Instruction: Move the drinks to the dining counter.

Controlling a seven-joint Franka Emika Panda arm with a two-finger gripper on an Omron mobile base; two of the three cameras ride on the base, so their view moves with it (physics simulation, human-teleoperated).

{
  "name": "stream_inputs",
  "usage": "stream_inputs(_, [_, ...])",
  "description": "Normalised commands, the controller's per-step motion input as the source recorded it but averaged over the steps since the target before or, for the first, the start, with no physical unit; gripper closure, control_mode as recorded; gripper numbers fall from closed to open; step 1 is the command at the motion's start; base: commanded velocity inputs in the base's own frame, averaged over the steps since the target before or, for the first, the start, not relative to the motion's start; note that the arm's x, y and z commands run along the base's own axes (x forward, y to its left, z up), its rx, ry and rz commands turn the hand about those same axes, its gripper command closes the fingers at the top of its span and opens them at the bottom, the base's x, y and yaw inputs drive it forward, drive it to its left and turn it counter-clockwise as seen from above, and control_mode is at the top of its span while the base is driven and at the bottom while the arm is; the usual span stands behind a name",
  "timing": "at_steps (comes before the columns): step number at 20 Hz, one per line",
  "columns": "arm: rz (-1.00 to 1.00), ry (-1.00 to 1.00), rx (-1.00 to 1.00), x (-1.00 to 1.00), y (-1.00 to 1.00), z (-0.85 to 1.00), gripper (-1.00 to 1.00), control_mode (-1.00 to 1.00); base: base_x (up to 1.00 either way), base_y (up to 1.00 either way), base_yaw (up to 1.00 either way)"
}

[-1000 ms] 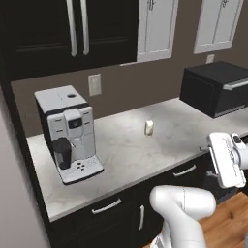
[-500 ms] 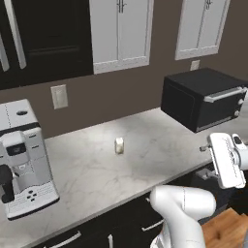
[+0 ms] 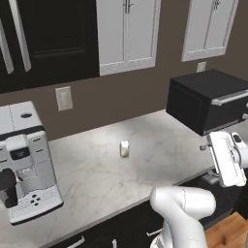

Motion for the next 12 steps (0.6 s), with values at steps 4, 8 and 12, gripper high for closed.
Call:
stream_inputs(4, [0.00, 0.00, 0.00, 0.00, 0.00, 0.00, -1.00, 1.00, 0.12, 0.97, 0.23])
stream_inputs(8, [0.00, 0.00, 0.00, 0.00, 0.00, 0.00, -1.00, 1.00, 0.02, 1.00, 0.42])
stream_inputs(12, [0.00, 0.00, 0.00, 0.00, 0.00, 0.00, -1.00, 1.00, 0.00, 0.88, 0.59])
